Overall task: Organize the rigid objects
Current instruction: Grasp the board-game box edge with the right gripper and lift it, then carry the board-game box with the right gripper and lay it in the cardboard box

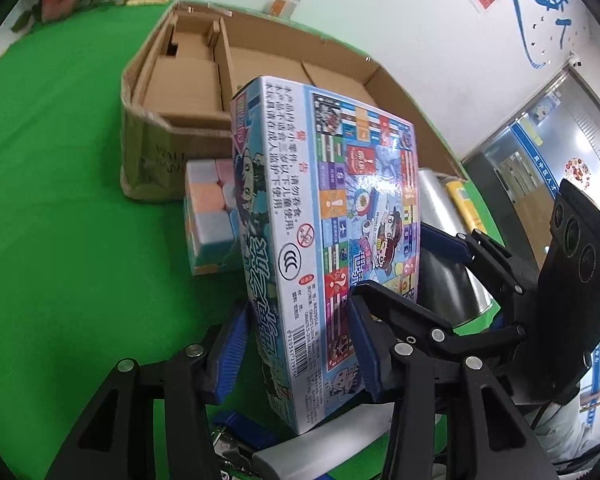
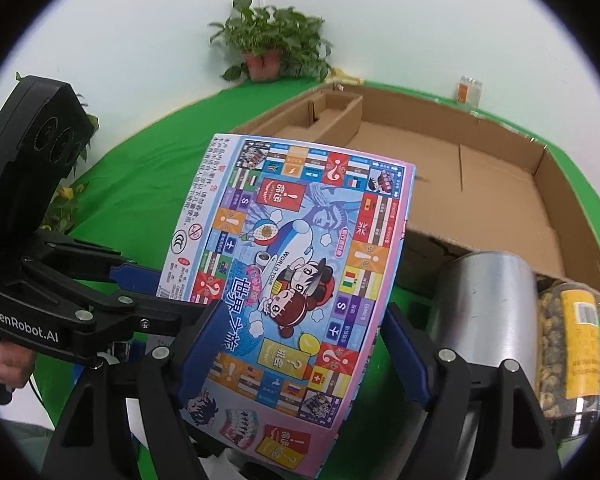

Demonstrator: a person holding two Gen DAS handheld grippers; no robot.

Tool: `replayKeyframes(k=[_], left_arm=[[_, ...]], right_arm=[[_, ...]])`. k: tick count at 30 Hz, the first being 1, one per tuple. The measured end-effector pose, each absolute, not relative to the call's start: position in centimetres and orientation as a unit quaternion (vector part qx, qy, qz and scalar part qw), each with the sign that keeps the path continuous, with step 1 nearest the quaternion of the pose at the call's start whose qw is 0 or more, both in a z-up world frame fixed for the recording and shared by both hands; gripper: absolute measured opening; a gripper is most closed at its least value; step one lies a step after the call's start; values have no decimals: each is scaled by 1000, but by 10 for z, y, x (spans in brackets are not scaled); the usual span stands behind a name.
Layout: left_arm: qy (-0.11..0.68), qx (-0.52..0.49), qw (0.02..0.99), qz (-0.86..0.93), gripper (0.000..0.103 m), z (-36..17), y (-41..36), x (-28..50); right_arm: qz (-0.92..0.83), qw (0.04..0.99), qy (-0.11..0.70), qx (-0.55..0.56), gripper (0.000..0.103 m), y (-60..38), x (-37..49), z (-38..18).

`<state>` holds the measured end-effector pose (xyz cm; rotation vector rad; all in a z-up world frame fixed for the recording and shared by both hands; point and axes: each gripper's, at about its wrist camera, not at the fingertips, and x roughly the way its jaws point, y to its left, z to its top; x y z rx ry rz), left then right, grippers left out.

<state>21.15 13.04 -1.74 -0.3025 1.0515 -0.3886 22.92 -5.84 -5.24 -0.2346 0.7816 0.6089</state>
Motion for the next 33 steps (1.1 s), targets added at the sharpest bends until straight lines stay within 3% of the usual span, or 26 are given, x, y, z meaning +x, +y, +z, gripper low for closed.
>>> replayKeyframes(k=[19,33], left_arm=[[360,-133,901,-201,45,77,114,185],[314,-132,927,-157,45,148,103,192]], right_arm=[[239,936,246,-81,77,-77,201,13],[243,938,225,-100,73,-71,232,56]])
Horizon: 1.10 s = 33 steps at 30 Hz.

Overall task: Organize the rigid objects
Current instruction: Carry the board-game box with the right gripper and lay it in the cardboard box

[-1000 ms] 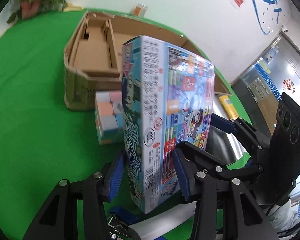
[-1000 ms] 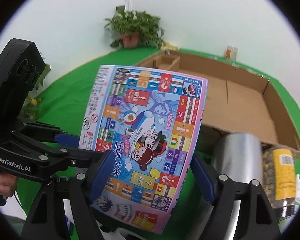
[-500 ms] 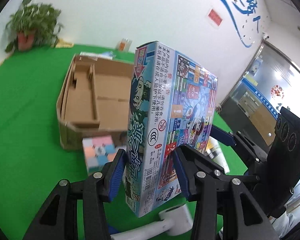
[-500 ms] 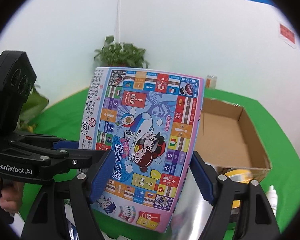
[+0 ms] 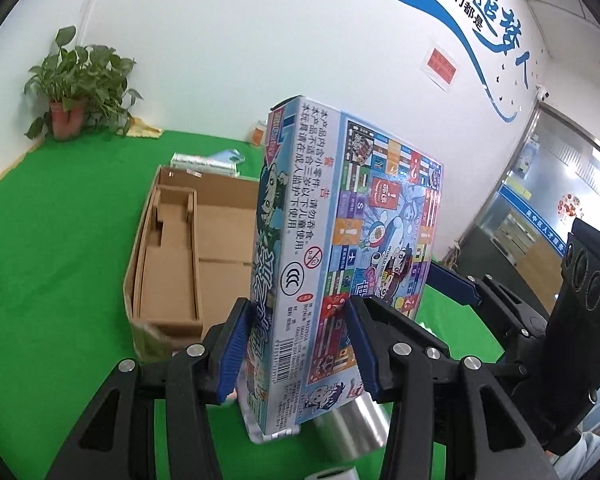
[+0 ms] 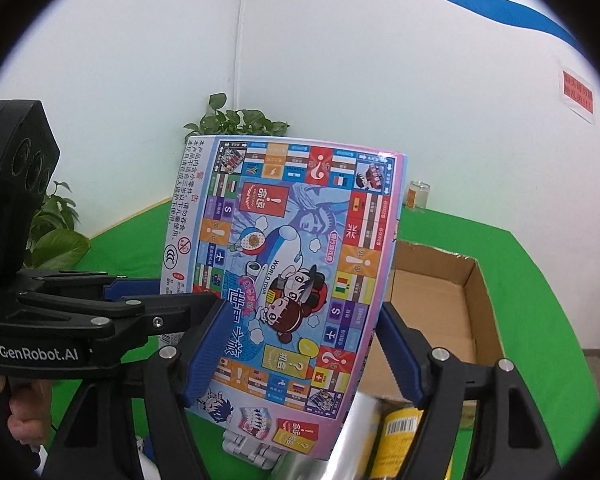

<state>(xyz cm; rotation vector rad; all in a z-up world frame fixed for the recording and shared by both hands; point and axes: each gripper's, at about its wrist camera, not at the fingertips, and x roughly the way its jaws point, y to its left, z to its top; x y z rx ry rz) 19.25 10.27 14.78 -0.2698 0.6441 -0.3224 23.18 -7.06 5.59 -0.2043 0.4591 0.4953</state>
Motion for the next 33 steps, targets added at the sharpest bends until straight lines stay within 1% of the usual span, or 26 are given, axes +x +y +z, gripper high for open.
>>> replayKeyframes(k=[4,8,20,26,33], left_arm=[[310,-127,929,-159,44,168,97,213],[316,-125,925,-169,43,175,92,243],[351,-125,915,-154,43,176,89,324],[384,-135,902,-140,42,151,94,361],[432,-137,885,-106,41,101,102,387]], right_arm=[[237,941,221,-93,73,-72,244,64],[225,944,227,-83,73,-76,254,66],[224,938,259,-62,74,-66,274,68],[232,925,293,-64,74,-64,303,51],[242,902,353,-56,74,-53,335,14]])
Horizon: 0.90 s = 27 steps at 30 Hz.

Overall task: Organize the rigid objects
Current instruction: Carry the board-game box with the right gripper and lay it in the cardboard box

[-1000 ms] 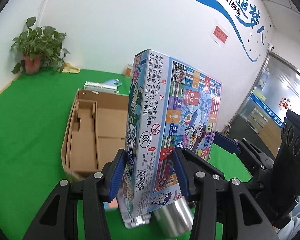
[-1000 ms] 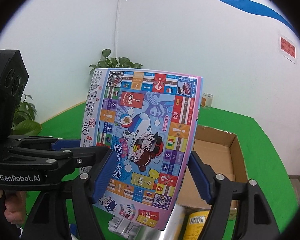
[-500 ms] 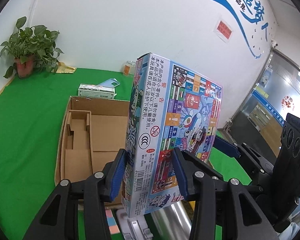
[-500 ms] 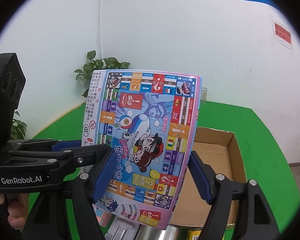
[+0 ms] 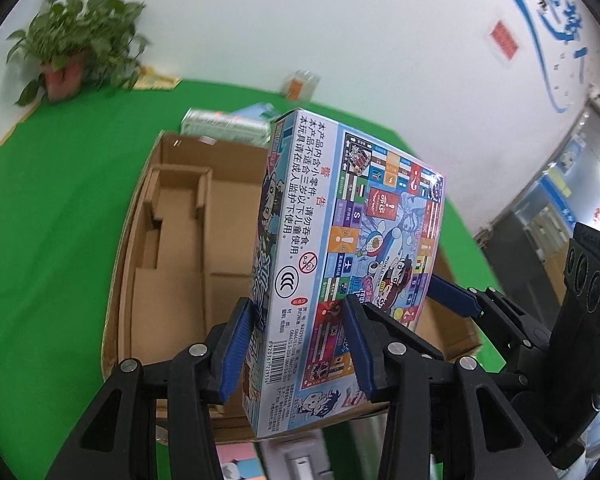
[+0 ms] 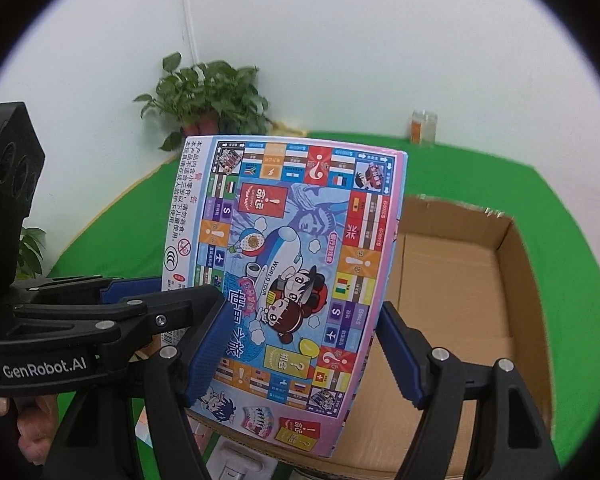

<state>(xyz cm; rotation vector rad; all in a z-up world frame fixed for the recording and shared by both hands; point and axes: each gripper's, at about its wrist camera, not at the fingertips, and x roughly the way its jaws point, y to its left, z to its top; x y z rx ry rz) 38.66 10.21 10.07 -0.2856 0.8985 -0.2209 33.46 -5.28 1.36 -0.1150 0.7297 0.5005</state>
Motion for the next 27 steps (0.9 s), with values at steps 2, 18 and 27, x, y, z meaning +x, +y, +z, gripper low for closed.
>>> replayKeyframes(k=[2,18,27], left_arm=[[444,-131,881,-97,41,85,103,391],[479,-116,867,-68,36,26,112,402],[345,-47,936,-50,65,82,105,321]], right_arm=[[246,894,369,-57,74,-50,339,0],[243,831,493,-86,68,-33,366,-55],[241,841,482,-35,76,-62,345,-36]])
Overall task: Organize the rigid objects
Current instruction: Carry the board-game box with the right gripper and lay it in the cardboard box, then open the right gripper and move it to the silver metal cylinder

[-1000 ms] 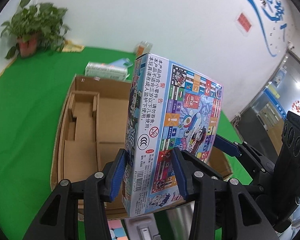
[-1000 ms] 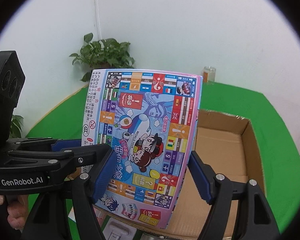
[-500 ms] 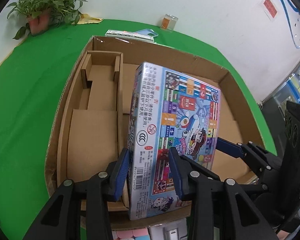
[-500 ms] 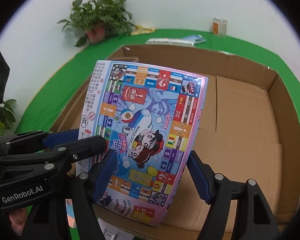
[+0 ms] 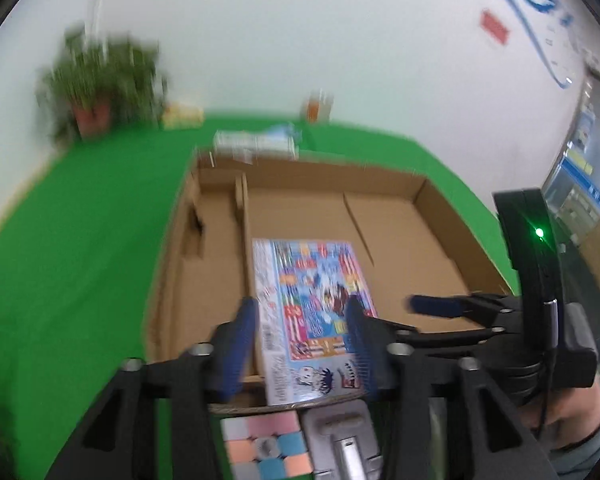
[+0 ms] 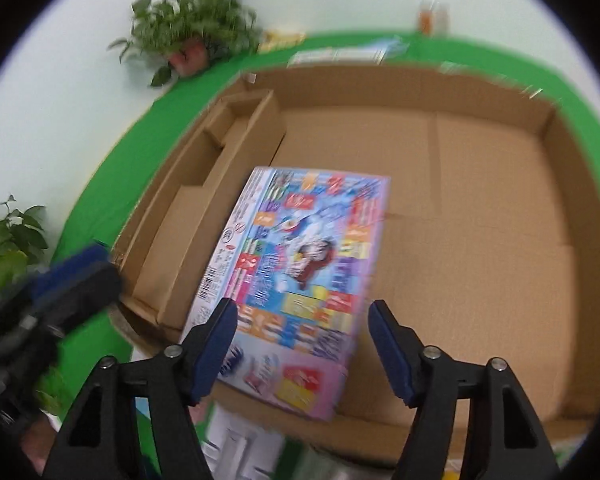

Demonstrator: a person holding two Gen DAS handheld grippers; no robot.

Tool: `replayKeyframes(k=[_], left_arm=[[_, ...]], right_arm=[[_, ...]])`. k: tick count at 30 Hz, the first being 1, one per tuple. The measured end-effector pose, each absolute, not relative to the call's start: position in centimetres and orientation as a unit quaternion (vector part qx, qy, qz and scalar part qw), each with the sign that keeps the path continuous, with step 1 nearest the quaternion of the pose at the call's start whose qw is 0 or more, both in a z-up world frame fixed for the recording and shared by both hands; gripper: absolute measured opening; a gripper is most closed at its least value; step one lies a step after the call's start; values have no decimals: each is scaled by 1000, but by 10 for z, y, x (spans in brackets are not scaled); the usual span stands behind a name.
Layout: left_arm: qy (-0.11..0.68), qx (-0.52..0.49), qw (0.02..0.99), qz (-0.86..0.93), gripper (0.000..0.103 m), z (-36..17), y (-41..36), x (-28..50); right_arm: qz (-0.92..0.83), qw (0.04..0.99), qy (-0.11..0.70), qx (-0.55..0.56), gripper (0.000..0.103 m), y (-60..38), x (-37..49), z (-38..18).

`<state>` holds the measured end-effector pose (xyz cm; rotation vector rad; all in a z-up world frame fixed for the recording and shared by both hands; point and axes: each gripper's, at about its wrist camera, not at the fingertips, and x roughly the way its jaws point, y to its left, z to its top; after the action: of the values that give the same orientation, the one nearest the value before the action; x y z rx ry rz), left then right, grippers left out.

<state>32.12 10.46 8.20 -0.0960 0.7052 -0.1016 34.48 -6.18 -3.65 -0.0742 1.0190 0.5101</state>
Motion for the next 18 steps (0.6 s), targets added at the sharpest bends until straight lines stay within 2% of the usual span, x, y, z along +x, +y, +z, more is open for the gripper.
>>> replayKeyframes(k=[1,2,4,8,9,10,11,12,13,16,17,18], left_arm=[[309,-26,950,-27,98,92,100,302],[282,-17,959,-15,103,98,96,289],[250,-5,968,-12,103,106,91,268],[271,-21,962,-7,102,107,84,246],[282,-27,959,-11,101,104,81,240],[292,-35,956,-18,88,102,81,235],[300,-43,953,-29,55,100,80,230],[313,-50,947,-47,36,97,78,225],[328,-55,941,-60,5,95,76,218],[331,-57,940,-65,4,94,68,195],[323,-58,942,-73,20,96,65,186],[322,-61,941,-84,43,97,61,180]], right_arm=[[222,862,453,-51,80,-70,328,-26],[206,877,430,-60,81,-81,313,-19],[190,896,398,-56,82,-102,286,-7],[166,909,381,-36,83,-134,246,1],[168,910,379,-29,83,-137,242,3],[175,910,375,-23,83,-140,233,4],[187,910,369,-23,83,-142,221,6],[196,911,362,-25,83,-142,216,7],[201,912,357,-25,83,-144,209,9],[226,904,363,2,77,-158,189,3],[234,900,367,16,76,-163,185,0],[239,896,374,30,76,-169,181,-5]])
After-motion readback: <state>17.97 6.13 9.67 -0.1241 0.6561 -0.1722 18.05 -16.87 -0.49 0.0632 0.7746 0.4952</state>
